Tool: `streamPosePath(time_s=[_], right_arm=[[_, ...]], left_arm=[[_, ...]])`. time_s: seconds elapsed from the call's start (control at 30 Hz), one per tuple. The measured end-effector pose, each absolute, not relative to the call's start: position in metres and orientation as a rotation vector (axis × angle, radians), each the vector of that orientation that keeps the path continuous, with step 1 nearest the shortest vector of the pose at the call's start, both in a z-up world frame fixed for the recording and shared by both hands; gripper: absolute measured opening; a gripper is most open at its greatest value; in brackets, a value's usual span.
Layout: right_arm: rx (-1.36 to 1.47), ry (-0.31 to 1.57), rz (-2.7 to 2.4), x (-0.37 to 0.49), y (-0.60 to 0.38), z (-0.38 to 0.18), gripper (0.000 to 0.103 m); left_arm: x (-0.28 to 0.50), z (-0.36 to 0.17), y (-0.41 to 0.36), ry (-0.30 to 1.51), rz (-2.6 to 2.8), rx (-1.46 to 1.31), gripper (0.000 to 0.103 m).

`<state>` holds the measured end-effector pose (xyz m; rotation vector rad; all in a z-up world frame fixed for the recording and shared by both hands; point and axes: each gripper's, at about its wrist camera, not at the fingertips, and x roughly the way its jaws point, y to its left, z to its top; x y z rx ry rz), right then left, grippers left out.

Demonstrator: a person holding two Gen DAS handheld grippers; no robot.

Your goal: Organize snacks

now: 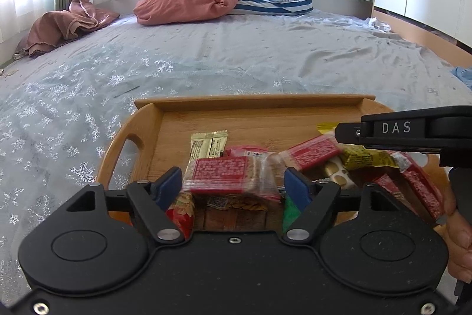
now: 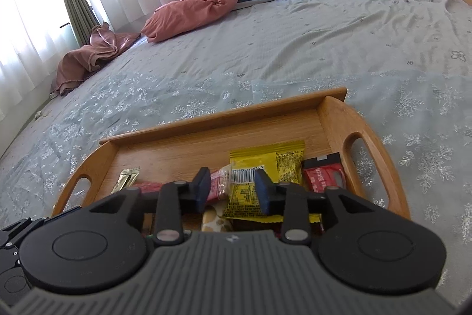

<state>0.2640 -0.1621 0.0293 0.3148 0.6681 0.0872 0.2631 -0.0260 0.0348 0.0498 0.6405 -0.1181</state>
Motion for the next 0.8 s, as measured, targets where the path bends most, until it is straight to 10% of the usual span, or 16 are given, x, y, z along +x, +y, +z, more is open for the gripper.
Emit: streamPosePath(time_s=[0.8], right_arm=[[0.168, 0.491, 0.070, 0.134, -0.157, 0.084, 0.078]], left_arm=[[0.133, 0.096, -0.006, 0.573, -0.123, 0.001, 0.091]])
